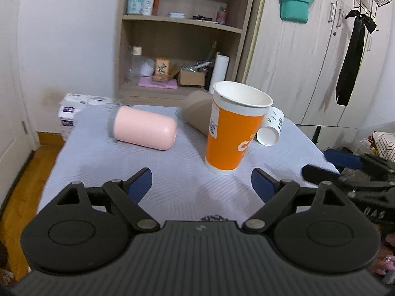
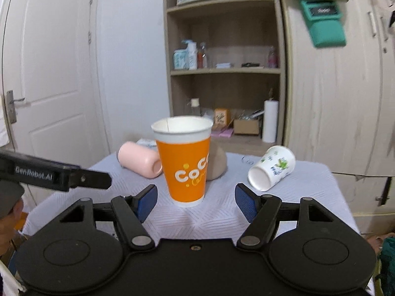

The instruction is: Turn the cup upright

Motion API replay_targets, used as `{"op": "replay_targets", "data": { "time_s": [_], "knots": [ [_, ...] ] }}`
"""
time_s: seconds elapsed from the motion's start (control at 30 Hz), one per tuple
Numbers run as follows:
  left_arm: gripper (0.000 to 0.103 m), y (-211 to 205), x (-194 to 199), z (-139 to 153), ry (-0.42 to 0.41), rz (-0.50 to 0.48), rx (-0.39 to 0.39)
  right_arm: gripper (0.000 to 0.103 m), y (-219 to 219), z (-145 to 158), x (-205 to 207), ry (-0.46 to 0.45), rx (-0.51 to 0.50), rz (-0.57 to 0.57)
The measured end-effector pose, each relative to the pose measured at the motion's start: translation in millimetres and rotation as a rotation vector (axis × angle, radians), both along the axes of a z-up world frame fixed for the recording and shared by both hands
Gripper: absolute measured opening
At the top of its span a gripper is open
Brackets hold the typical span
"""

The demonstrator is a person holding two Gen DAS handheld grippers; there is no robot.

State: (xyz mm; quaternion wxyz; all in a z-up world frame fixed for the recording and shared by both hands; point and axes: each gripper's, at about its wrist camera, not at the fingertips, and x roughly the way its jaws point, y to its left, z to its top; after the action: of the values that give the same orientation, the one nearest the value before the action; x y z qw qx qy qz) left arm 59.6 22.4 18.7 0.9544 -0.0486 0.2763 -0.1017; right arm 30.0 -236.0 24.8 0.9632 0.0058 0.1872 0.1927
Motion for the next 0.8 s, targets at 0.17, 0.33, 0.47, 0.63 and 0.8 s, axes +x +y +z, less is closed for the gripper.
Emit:
{"op": "replay_targets", "data": {
  "time_s": [0.17,0.33,0.47,0.63,0.8],
  "knots": [
    [0.089,5,-23,12,-0.027,0.019,0.009,0.074,-2,10,-24,-0.010,0.005,-0.090],
    [0.090,7,-38,17,-0.035,0.032,0.020,0.074,-3,14,-42,-0.010,0.004,-0.133],
    [0.091,9,-47,18,-0.039,0.042,0.019,0.074,1,19,-55,-0.042,-0.014,-0.153],
    [0.092,11,-54,21,-0.045,0.054,0.023,0.077,2,26,-63,-0.066,-0.028,-0.162],
    [0.097,10,-59,24,-0.060,0.070,0.039,0.096,6,27,-67,-0.069,-0.052,-0.205]
  ]
}}
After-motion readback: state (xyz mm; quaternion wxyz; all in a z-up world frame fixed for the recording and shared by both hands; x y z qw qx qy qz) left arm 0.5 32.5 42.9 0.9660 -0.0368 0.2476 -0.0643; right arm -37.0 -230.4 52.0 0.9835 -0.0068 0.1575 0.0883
